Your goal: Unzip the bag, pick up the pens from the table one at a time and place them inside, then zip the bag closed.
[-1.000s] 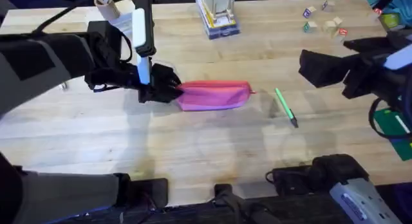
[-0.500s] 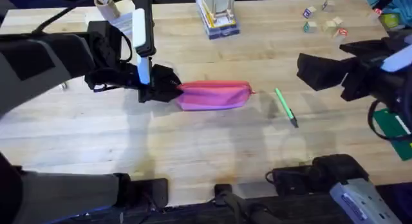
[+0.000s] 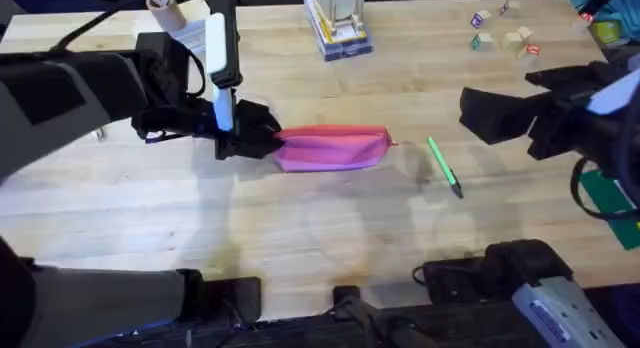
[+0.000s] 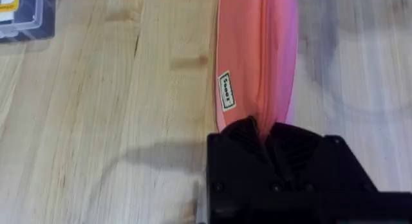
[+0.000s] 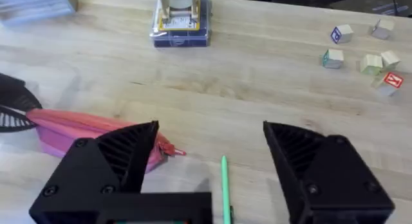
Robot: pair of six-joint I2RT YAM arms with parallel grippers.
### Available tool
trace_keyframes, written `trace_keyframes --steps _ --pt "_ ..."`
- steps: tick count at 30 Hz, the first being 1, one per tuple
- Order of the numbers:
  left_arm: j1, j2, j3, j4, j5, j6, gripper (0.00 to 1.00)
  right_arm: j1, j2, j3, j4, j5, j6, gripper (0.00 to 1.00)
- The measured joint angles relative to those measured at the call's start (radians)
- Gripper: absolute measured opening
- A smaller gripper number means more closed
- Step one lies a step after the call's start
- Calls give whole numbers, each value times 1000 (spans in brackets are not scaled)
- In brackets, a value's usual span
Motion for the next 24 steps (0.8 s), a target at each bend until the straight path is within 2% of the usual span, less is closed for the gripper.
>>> trace_keyframes --steps 5,8,11,15,16,20,21,24 --pt "0 0 0 0 0 0 60 0 73 0 1 -15 -72 996" --pt "0 0 0 2 0 0 60 0 133 0 1 -89 -166 996" --pt "0 0 0 5 0 0 43 0 196 0 2 -176 -291 996" --pt "0 0 0 6 0 0 43 0 267 0 6 -231 -437 996" --pt "0 0 0 7 0 0 43 0 320 0 10 -239 -569 997" --pt "0 0 0 7 0 0 43 0 391 0 11 -235 -728 997" --pt "0 0 0 7 0 0 43 0 453 0 20 -235 -815 997" --pt "0 0 0 7 0 0 43 0 492 0 11 -235 -876 997"
